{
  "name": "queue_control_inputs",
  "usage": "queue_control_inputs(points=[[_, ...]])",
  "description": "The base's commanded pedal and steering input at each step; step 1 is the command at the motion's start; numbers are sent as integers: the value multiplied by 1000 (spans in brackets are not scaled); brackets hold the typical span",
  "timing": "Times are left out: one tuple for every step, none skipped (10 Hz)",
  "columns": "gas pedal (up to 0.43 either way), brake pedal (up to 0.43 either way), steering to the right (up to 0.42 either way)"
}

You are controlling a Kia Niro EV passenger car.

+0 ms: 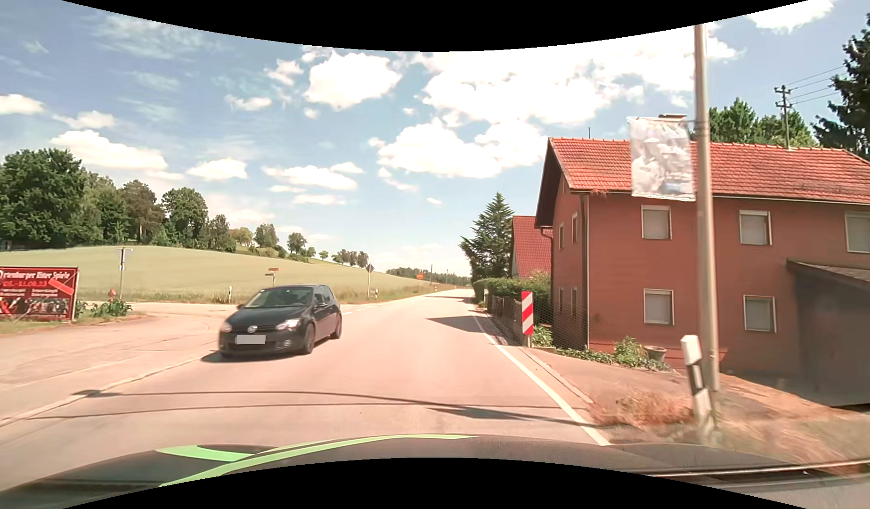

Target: Follow the waypoints while adhering to traffic rules and regulations

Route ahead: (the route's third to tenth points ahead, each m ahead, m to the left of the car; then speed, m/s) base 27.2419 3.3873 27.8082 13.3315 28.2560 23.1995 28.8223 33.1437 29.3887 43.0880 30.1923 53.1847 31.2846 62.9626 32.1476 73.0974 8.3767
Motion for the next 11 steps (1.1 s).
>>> queue_control_inputs(points=[[0, 201, 0], [0, 201, 0], [0, 201, 0], [0, 201, 0], [0, 201, 0], [0, 201, 0], [0, 201, 1], [0, 201, 1], [0, 201, 1], [0, 207, 1], [0, 207, 1]])
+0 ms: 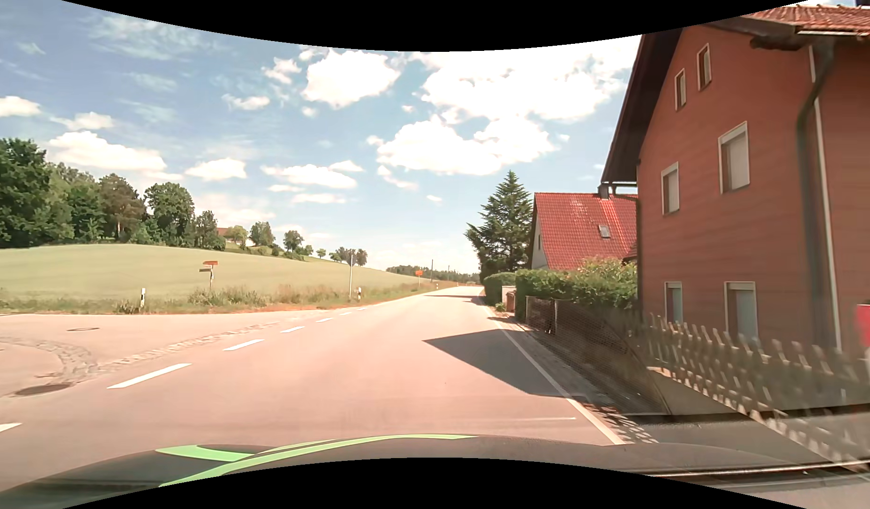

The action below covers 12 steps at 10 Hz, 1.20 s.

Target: Follow the waypoints while adhering to traffic rules and regulations

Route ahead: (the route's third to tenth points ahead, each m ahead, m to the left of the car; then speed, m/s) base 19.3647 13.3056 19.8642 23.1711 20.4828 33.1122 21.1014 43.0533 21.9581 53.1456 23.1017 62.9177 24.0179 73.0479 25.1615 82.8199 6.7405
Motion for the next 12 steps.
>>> queue_control_inputs(points=[[0, 213, 1], [0, 220, 1], [0, 220, 0], [0, 220, -6], [0, 220, -16], [0, 220, -33], [0, 220, -54], [0, 213, -73], [0, 213, -94], [0, 201, -131], [0, 195, -172], [0, 195, -203]])
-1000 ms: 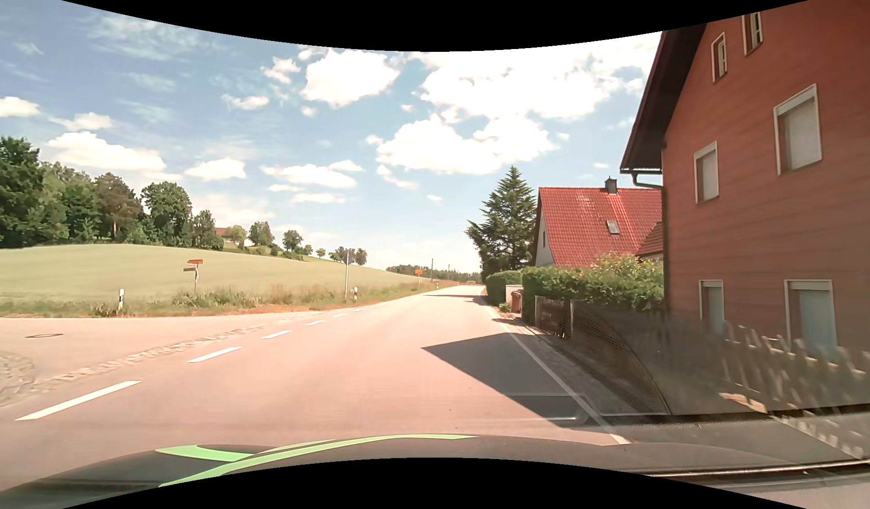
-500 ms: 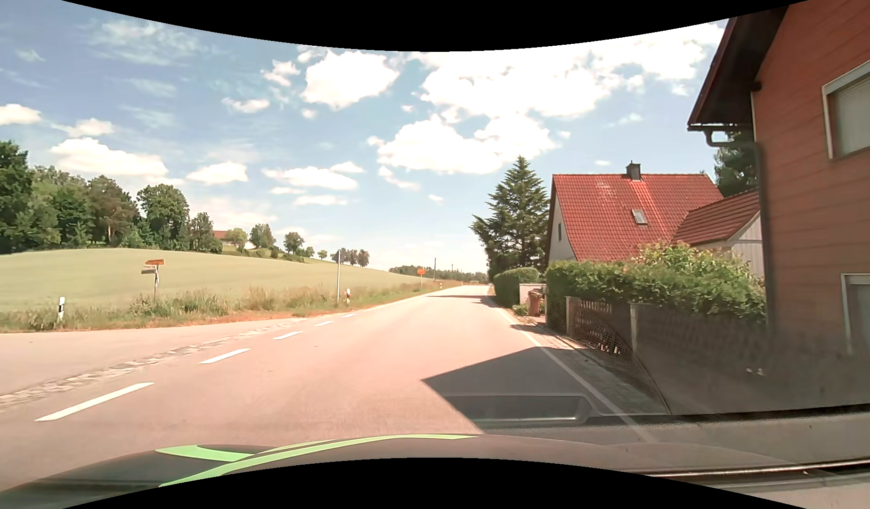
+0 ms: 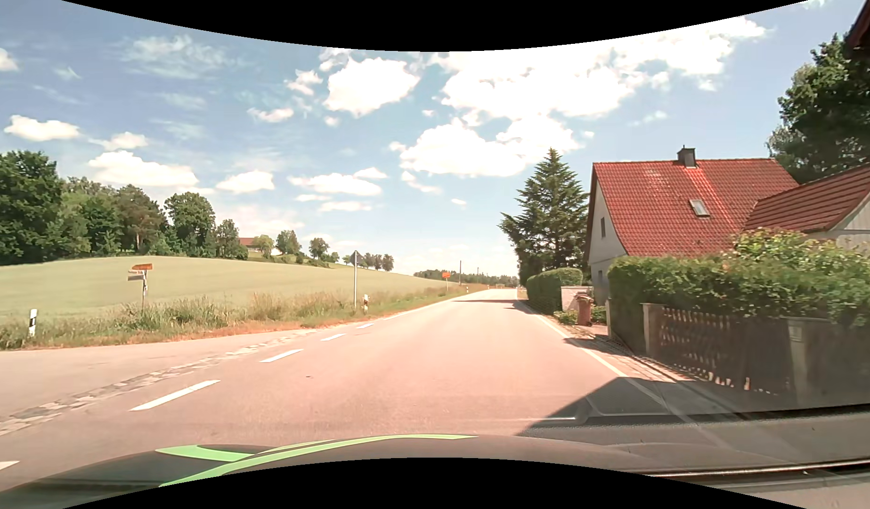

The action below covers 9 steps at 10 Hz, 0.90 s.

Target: Follow the waypoints while adhering to traffic rules and regulations

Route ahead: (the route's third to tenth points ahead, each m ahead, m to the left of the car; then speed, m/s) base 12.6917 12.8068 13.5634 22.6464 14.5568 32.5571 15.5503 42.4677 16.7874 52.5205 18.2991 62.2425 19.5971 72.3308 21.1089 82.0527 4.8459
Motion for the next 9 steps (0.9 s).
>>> queue_control_inputs(points=[[0, 171, -239], [0, 140, -263], [0, 116, -281], [0, 98, -302], [0, 91, -328], [0, 91, -361], [0, 91, -383], [0, 85, -392], [0, 79, -399]])
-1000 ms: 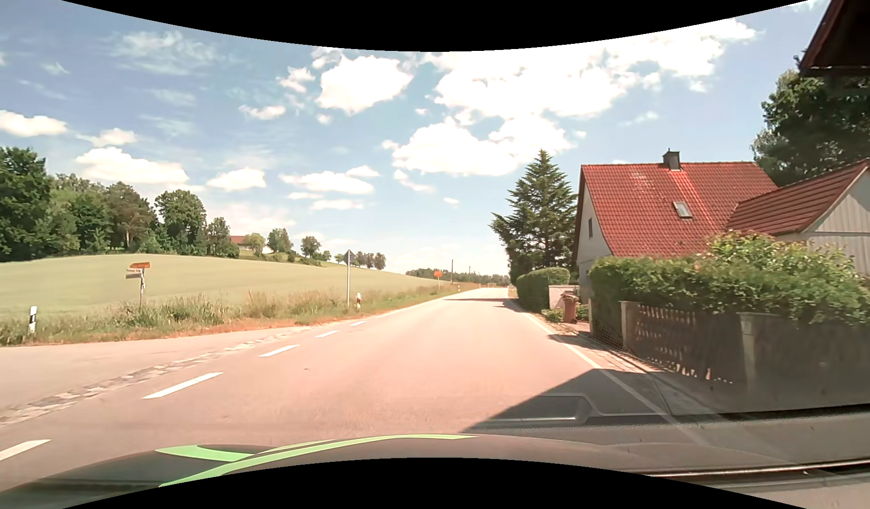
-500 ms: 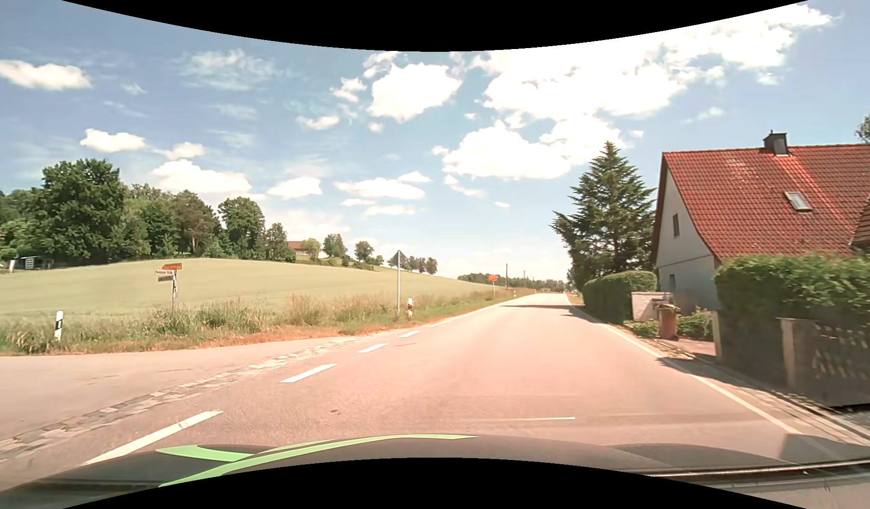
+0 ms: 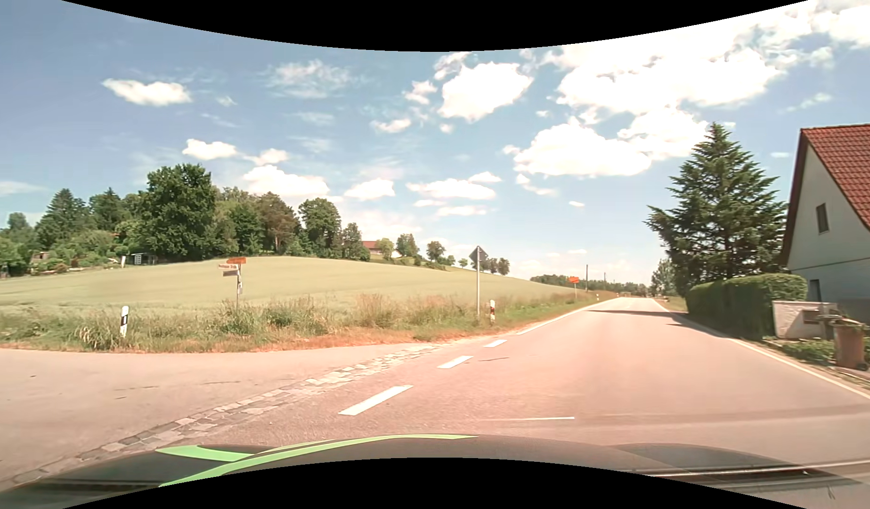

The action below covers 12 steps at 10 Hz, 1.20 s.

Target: Follow the waypoints while adhering to traffic rules and regulations

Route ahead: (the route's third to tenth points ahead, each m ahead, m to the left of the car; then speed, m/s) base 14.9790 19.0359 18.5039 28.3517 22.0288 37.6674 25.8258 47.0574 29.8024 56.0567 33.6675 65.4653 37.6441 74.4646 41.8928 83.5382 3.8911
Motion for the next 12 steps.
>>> queue_control_inputs(points=[[0, 79, -409], [0, 73, -416], [0, 61, -425], [0, 12, -435], [0, 0, -446], [0, 0, -458], [0, 0, -472], [0, 0, -481], [0, 0, -496], [0, 0, -512], [0, 0, -522], [0, 0, -524]])
